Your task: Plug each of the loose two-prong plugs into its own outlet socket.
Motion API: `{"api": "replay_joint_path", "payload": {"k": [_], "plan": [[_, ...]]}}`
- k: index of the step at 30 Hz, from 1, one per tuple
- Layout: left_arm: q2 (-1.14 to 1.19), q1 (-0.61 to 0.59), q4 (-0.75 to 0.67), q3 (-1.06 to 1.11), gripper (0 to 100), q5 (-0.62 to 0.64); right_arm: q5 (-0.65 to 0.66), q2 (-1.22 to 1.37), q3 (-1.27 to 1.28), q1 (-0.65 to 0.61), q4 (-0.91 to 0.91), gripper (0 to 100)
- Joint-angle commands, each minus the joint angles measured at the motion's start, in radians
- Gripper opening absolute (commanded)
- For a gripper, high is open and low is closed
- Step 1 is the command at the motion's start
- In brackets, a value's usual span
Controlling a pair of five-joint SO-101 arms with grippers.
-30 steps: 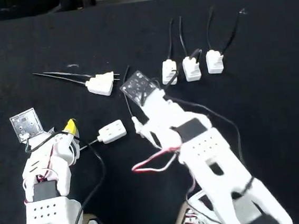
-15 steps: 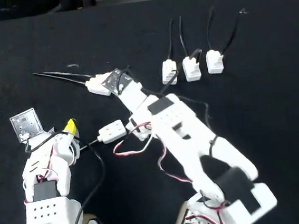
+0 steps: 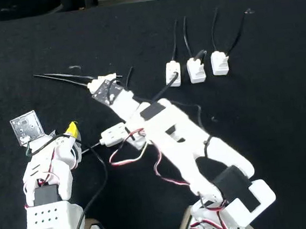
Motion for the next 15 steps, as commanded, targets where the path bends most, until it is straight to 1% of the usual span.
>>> {"api": "replay_joint_path", "payload": {"k": [1,3,10,15], "plan": [[-0.012,-0.005,-0.015,-0.028,19,0.005,0.048,-0.002,-0.051,0.075,-0.026,21.5],[-0.012,-0.002,-0.017,-0.027,19,0.005,0.054,0.021,-0.051,0.086,-0.026,21.5],[-0.012,-0.007,-0.012,-0.027,19,0.005,0.054,0.133,-0.082,0.066,-0.048,21.5],[-0.012,-0.007,-0.012,-0.027,19,0.005,0.051,0.147,-0.105,0.063,-0.041,21.4]]}}
